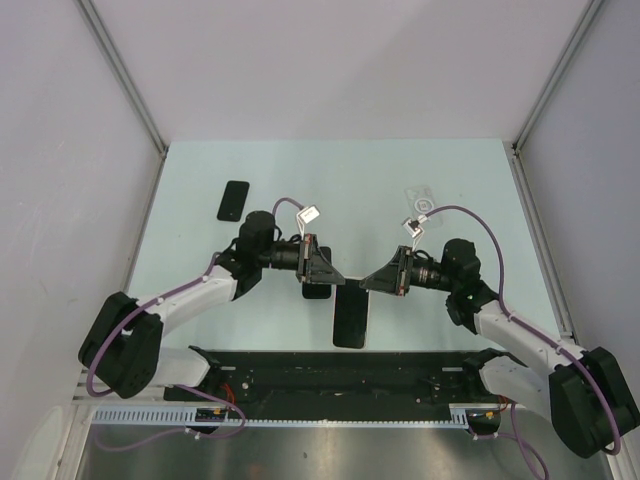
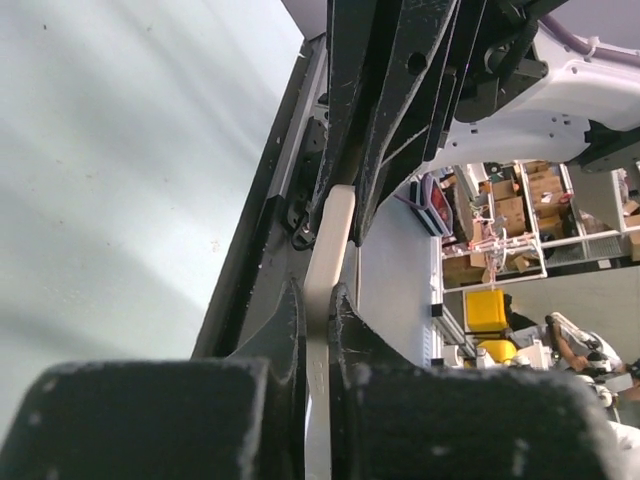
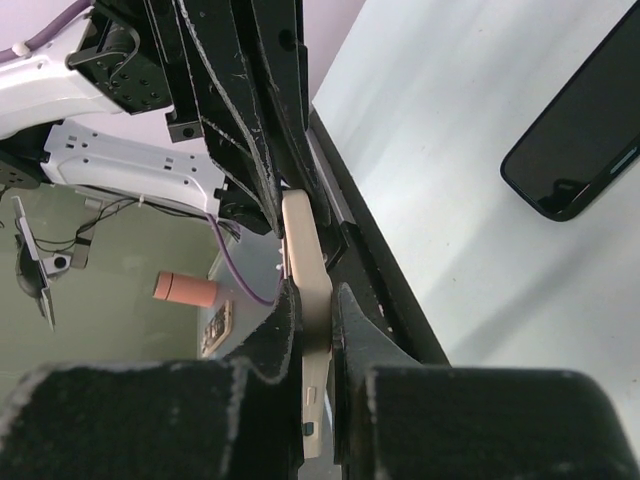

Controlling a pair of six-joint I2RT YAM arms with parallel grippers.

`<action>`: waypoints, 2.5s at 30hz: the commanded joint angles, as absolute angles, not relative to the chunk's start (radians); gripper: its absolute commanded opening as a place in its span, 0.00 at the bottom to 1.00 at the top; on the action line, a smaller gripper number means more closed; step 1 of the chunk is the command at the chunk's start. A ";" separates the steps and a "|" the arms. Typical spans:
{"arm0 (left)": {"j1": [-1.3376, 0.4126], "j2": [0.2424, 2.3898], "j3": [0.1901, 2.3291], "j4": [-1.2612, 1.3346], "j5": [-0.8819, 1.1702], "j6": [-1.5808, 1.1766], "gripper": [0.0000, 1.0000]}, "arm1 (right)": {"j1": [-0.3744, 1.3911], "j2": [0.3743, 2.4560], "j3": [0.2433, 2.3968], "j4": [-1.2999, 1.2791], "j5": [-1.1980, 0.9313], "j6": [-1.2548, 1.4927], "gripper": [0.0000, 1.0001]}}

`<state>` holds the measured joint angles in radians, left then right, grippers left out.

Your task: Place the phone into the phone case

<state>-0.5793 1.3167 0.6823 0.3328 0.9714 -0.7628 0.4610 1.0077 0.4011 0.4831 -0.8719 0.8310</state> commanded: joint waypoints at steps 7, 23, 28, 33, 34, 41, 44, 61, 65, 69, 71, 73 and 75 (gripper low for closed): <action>-0.561 1.270 0.718 0.241 0.839 -0.738 0.00 | 0.469 1.000 0.416 0.563 -0.841 0.897 0.45; -0.535 1.255 0.663 0.350 0.807 -0.853 0.00 | 0.509 1.071 0.265 0.801 -0.807 0.988 0.43; -0.537 1.252 0.657 0.361 0.807 -0.868 0.00 | 0.528 1.075 0.265 0.818 -0.790 0.988 0.03; -0.537 1.246 0.681 0.258 0.767 -0.802 0.00 | 0.529 1.055 0.278 0.781 -0.759 0.963 0.00; -0.537 1.244 0.684 0.244 0.759 -0.784 0.00 | 0.534 1.049 0.284 0.728 -0.752 0.950 0.00; -0.537 1.223 0.719 0.112 0.695 -0.692 0.01 | 0.540 0.983 0.344 0.494 -0.644 0.833 0.00; -0.535 1.210 0.715 0.141 0.741 -0.692 0.39 | 0.540 0.991 0.351 0.509 -0.655 0.842 0.00; -0.503 1.068 0.891 -0.417 0.419 -0.321 0.99 | 0.413 1.291 0.537 0.388 -0.661 0.724 0.00; -0.503 1.028 0.864 -0.457 0.371 -0.290 0.99 | 0.391 1.460 0.604 0.423 -0.678 0.721 0.00; -0.503 0.986 0.847 -0.462 0.339 -0.290 1.00 | 0.388 1.604 0.704 0.420 -0.686 0.706 0.00; -0.503 0.979 0.853 -0.472 0.298 -0.291 1.00 | 0.384 1.660 0.724 0.428 -0.689 0.706 0.00; -0.500 0.974 0.857 -0.483 0.279 -0.291 1.00 | 0.380 1.729 0.739 0.431 -0.686 0.706 0.00; -0.497 0.971 0.856 -0.489 0.279 -0.287 1.00 | 0.373 1.768 0.747 0.404 -0.670 0.690 0.00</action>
<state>-0.5072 0.9920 0.8455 -0.4633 0.3317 -0.3279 0.3855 1.7126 0.7010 0.3763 -0.6544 0.7113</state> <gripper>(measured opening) 0.996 0.046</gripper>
